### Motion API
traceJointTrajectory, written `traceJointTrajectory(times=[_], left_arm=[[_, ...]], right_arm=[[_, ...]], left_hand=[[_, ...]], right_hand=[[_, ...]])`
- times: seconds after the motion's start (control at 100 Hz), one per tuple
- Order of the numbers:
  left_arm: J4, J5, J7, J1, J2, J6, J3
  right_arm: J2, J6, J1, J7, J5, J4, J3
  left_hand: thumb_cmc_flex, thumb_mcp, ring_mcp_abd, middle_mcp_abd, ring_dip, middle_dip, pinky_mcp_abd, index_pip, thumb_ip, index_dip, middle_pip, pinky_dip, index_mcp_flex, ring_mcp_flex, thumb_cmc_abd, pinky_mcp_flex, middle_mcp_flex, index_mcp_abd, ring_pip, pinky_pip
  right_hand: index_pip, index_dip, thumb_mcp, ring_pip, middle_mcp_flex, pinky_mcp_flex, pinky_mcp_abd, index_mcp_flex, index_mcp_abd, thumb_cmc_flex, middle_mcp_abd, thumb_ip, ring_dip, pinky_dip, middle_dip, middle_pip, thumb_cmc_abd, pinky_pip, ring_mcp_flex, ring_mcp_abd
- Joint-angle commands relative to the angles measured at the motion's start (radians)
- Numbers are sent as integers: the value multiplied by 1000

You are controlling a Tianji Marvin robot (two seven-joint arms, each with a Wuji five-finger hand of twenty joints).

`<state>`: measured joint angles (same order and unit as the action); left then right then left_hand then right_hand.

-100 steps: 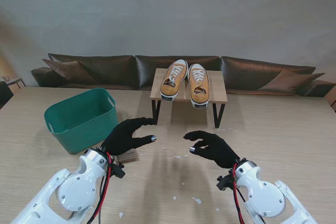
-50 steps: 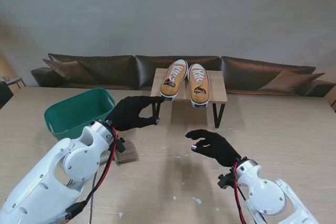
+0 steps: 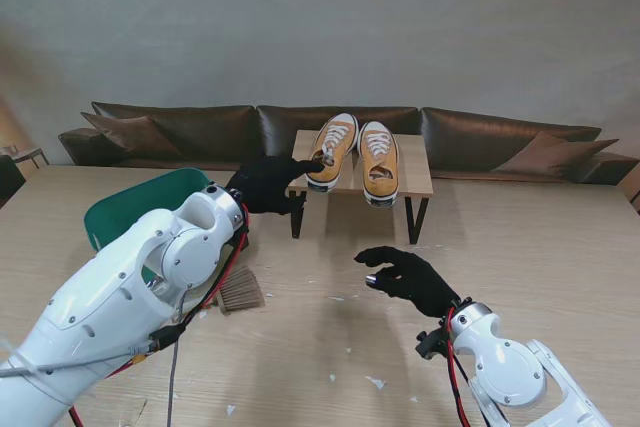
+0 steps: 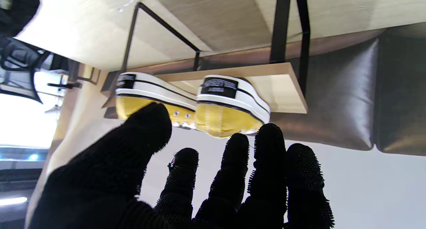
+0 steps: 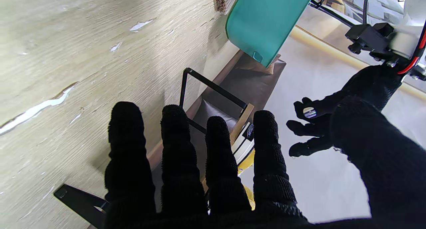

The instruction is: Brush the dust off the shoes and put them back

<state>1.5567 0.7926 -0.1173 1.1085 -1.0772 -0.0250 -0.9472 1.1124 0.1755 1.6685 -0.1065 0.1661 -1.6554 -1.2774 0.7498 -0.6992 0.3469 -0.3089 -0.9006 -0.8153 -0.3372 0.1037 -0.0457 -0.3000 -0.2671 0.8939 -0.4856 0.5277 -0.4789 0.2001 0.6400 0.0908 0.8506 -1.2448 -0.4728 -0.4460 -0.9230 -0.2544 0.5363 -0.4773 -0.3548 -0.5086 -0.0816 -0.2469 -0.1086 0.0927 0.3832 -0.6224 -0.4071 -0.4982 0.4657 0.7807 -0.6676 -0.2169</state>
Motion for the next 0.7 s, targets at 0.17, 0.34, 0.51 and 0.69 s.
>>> traceJointTrajectory(times=[0.17,0.34,0.51,0.69], left_arm=[[-82,-4,-1,-109,-27,68,77],[-147,-23,0,-177,-39,93,148],[-194,-42,8,-213,-50,119,200],[-243,-60,34,-234,-64,134,242]], right_arm=[[2,-9,4,-19,-6,-3,-1],[1,-15,4,-27,-14,-5,-4],[1,-19,3,-30,-20,-5,-7],[2,-19,2,-30,-25,-3,-7]], left_hand=[[-51,49,-29,-7,-88,-168,26,8,-1,-20,-131,33,-4,72,-42,58,-8,-7,172,-118],[-47,57,-57,-2,-136,-289,34,24,-8,-28,-241,83,-37,105,-56,99,-2,-27,279,-152],[-45,43,-66,0,-144,-341,34,71,-19,-60,-292,95,-109,121,-75,119,7,-31,311,-165],[-38,28,-68,-4,-144,-349,34,112,-24,-92,-303,97,-165,132,-81,132,12,-25,322,-172]], right_hand=[[6,14,17,0,14,220,24,35,-33,33,24,-23,-3,-16,10,-9,-22,-7,-17,8],[5,15,18,0,16,221,23,32,-30,31,22,-23,-3,-16,10,-8,-24,-8,-17,7],[4,15,18,0,17,220,23,29,-28,30,22,-23,-3,-16,9,-8,-25,-8,-18,6],[4,15,18,0,18,220,23,26,-25,30,20,-23,-3,-16,9,-7,-26,-8,-19,6]])
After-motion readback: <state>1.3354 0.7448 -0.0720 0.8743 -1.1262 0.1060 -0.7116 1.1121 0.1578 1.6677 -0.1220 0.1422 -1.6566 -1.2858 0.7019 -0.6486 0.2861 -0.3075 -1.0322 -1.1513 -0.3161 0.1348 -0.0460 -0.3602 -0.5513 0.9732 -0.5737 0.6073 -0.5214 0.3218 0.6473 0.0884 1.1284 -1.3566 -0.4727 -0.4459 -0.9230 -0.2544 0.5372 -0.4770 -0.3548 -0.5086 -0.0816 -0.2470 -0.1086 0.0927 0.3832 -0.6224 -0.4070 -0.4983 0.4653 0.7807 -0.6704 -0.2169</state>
